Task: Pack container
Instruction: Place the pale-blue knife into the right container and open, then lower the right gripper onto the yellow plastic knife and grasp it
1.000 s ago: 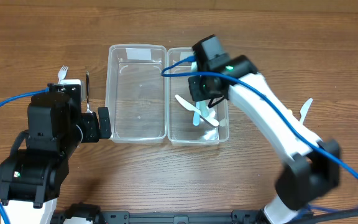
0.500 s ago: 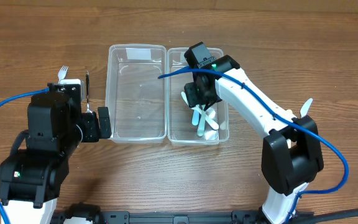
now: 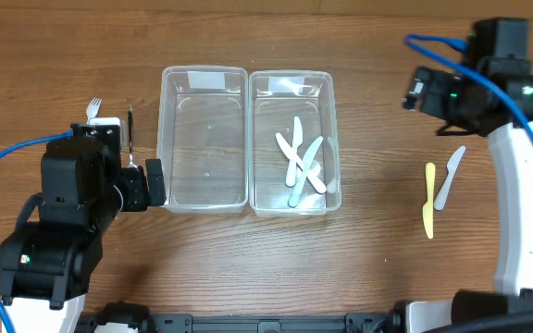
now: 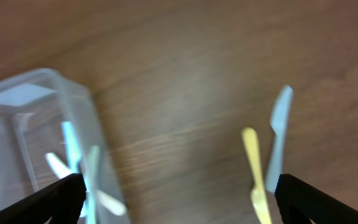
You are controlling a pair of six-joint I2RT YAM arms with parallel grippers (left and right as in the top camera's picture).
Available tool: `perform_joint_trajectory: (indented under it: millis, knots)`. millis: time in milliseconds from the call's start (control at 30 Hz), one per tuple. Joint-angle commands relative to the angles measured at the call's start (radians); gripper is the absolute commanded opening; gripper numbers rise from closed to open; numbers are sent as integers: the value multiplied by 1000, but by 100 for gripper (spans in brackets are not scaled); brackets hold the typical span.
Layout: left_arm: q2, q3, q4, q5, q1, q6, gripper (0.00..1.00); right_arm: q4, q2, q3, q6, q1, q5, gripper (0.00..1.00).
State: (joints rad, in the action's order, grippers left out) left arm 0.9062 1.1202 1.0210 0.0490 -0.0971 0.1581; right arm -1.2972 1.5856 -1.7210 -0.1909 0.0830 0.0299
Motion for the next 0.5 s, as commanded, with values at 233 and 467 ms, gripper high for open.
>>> perform_joint_trajectory:
  millis: [233,467]
  knots:
    - [-3,21,-5,6,5,-13,100,-3,192,138,77,175,-9,100]
    - [-3,21,-8,6,5,-13,100,114,270,286,103,175,-10,100]
